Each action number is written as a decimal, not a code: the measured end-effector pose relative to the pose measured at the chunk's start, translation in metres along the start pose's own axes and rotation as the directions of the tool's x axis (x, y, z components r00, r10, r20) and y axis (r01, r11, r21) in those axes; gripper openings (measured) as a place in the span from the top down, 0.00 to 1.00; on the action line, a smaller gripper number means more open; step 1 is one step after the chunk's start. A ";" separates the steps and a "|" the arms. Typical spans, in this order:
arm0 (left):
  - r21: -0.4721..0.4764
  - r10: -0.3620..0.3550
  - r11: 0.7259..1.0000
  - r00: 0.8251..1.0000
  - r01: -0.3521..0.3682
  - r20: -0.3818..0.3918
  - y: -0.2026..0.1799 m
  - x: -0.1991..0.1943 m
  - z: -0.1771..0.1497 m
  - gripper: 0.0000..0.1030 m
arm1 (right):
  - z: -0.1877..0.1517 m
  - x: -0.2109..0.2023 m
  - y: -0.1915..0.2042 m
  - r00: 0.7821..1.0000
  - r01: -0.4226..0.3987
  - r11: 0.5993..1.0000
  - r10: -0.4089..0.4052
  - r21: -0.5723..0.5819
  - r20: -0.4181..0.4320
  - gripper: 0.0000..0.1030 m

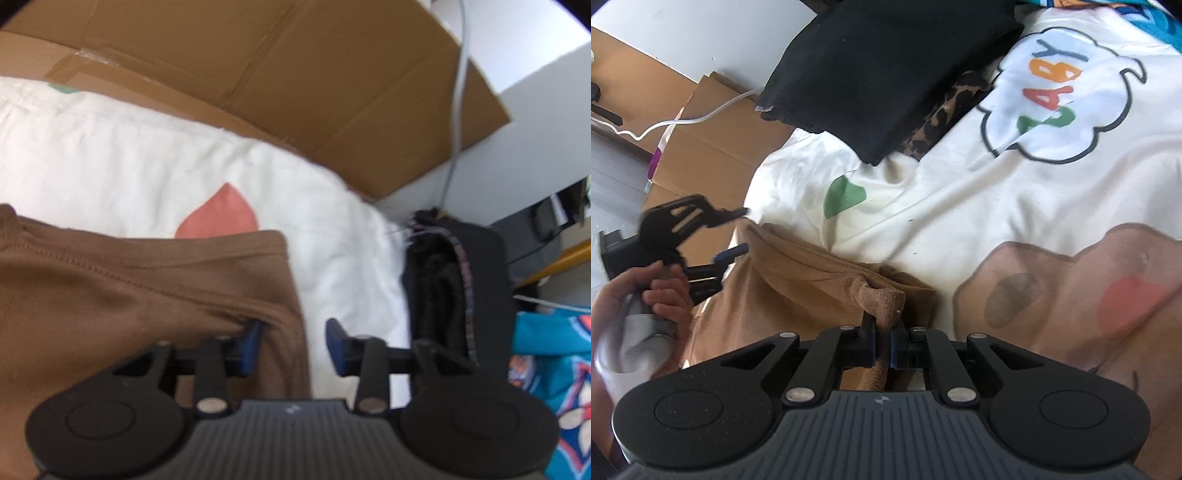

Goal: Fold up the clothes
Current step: 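Open both grippers and release the folded brown shirt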

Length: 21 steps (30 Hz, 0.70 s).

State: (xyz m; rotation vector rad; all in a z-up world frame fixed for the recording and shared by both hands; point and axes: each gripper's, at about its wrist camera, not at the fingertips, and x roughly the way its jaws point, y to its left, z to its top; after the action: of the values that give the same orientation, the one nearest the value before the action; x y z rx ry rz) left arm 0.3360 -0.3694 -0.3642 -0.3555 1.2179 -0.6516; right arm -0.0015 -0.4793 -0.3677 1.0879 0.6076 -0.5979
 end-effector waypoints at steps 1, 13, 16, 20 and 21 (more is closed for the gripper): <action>0.001 -0.015 1.000 1.000 0.015 0.013 0.000 -0.006 0.000 0.59 | 0.000 -0.002 0.001 1.000 0.011 1.000 -0.011 -0.011 0.006 0.94; 0.085 -0.001 0.996 1.000 0.001 0.004 0.007 -0.041 -0.019 0.86 | 0.012 -0.041 0.018 0.981 0.103 0.989 -0.083 -0.103 0.176 0.85; 0.103 -0.009 0.995 0.999 0.013 -0.041 0.008 -0.029 -0.029 0.88 | 0.009 -0.034 0.026 0.985 0.082 0.987 -0.059 -0.139 0.160 0.85; 0.128 0.000 0.992 0.997 0.010 -0.080 0.004 -0.008 -0.037 0.88 | 0.001 -0.026 0.033 0.989 0.073 0.985 -0.051 -0.159 0.138 0.85; 0.132 0.008 0.991 0.996 0.004 -0.086 0.003 -0.002 -0.037 0.88 | 0.000 -0.025 0.034 0.989 0.076 0.983 -0.053 -0.168 0.138 0.85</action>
State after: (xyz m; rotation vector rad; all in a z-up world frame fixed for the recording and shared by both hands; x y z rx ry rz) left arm 0.3015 -0.3625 -0.3762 -0.2169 1.2499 -0.7484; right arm 0.0053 -0.4636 -0.3293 0.8605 0.5694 -0.6561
